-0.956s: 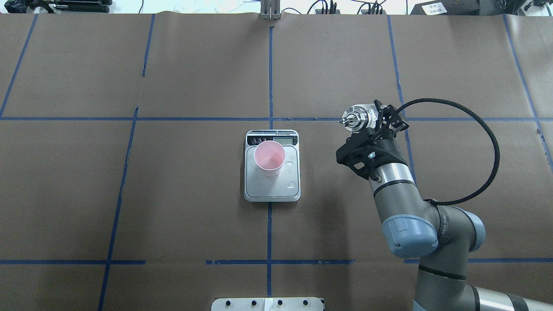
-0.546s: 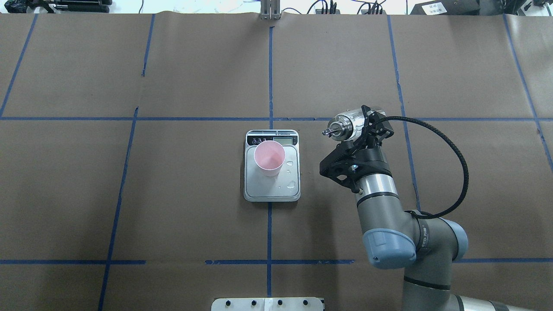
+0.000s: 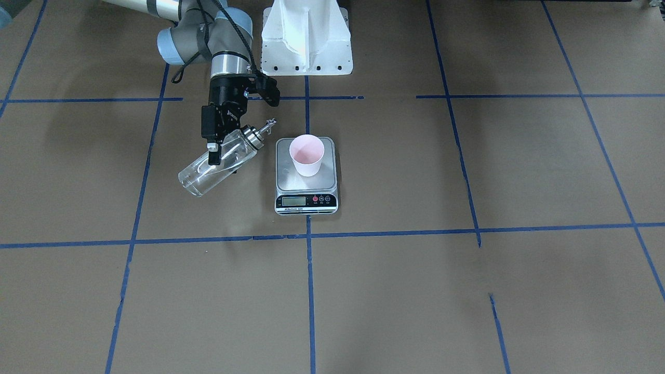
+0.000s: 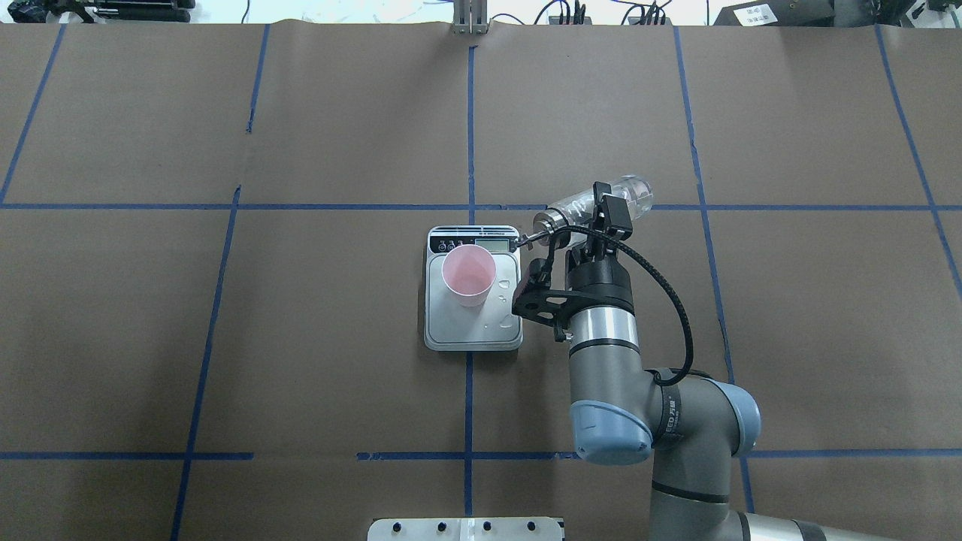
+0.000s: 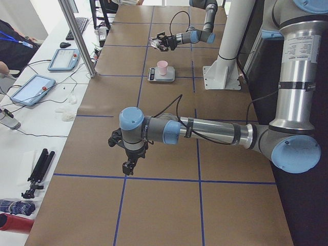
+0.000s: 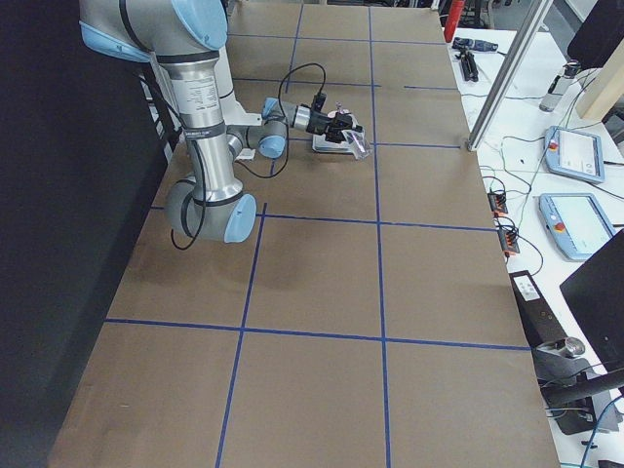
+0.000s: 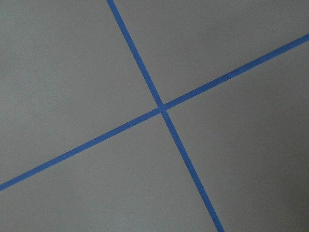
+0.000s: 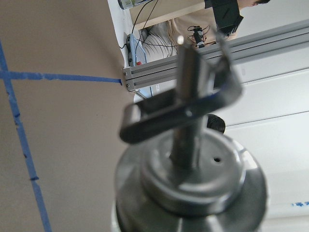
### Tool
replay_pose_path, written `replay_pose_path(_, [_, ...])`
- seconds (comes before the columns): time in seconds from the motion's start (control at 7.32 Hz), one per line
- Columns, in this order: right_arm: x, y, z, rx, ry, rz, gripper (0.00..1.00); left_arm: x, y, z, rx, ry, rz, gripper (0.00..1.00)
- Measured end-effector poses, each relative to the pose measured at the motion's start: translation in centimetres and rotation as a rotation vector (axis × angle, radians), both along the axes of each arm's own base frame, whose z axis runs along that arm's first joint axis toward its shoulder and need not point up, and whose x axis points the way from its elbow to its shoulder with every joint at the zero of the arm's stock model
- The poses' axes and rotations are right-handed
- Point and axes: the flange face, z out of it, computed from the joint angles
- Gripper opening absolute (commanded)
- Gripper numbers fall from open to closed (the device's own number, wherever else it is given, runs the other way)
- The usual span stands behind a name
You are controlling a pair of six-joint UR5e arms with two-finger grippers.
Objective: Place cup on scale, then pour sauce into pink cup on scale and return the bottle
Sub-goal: 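Tilt the bottle spout down over the pink cup with the right gripper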
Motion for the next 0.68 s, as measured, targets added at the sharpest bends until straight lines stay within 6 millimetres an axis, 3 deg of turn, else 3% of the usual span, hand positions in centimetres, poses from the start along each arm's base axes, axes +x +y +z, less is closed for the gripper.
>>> replay_pose_path(0.41, [-0.5, 0.2, -0.4, 0.024, 0.153, -0.002, 0.00, 0.0, -0.1, 0.4, -0.007, 0.000, 0.001, 1.00])
replay_pose_path(0.68, [-1.4, 0.4, -1.9, 0.031, 0.219, 0.001, 0.00, -0.1, -0.1, 0.5, -0.009, -0.001, 0.000, 1.00])
